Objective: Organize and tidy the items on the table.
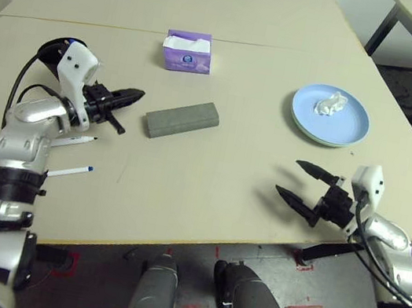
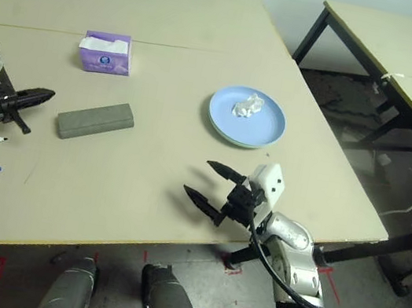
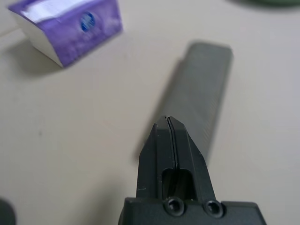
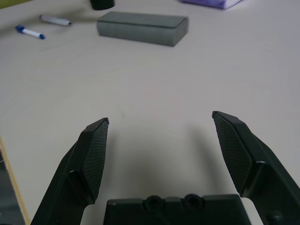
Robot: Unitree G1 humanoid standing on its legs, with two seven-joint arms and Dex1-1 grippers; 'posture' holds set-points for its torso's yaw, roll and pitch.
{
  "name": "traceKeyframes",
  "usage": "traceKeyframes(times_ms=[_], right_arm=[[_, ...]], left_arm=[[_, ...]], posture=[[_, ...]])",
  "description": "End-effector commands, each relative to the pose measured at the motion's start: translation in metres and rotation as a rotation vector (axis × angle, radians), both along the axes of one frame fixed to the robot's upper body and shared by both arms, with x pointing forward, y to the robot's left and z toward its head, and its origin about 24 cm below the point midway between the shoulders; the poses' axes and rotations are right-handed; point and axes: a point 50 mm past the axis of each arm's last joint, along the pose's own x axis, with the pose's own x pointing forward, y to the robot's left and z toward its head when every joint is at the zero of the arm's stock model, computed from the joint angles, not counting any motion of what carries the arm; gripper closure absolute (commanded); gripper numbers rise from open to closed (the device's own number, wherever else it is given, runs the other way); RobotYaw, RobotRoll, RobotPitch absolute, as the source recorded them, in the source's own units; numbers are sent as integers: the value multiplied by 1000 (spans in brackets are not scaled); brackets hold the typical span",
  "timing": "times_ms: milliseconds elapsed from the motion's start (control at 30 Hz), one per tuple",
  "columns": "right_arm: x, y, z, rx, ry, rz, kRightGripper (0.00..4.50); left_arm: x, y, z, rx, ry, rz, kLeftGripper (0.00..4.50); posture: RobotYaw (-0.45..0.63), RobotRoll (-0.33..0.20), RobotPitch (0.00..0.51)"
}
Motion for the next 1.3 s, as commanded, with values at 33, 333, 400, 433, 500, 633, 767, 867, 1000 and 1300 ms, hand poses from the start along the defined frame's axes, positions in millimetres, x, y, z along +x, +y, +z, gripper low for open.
traceKeyframes(times_ms=[33, 333, 400, 433, 500, 633, 767, 867, 1000, 1300], right_arm=[[3, 6, -4, -15, -3, 31, 0], [17, 9, -1, -15, -21, 46, 0], [20, 10, 1, -14, -25, 53, 0], [21, 10, 1, -14, -27, 56, 0], [23, 11, 2, -18, -31, 67, 0], [24, 13, 3, -22, -35, 75, 0], [22, 11, 2, -27, -32, 74, 0], [20, 10, 1, -34, -26, 74, 0], [20, 10, 2, -37, -28, 78, 0], [16, 19, 17, -53, -126, 223, 0]], left_arm=[[-17, 1, 5, 113, 111, -98, 4486], [-67, 20, 35, 531, 439, -302, 4486], [-75, 22, 40, 598, 517, -335, 4486], [-77, 22, 41, 609, 540, -347, 4486], [-79, 19, 43, 603, 563, -357, 4486], [-77, 17, 44, 621, 553, -320, 4486], [-79, 19, 52, 641, 598, -287, 3628], [-79, 20, 58, 665, 626, -270, 2636], [-81, 20, 60, 687, 678, -253, 1322], [-83, 24, 50, 714, 771, -218, 15]], posture=[[14, 0, 166], [87, 0, 173], [93, 0, 176], [94, 0, 177], [95, 0, 177], [96, 0, 177], [98, 0, 177], [99, 0, 179], [100, 0, 182], [86, 0, 190]])
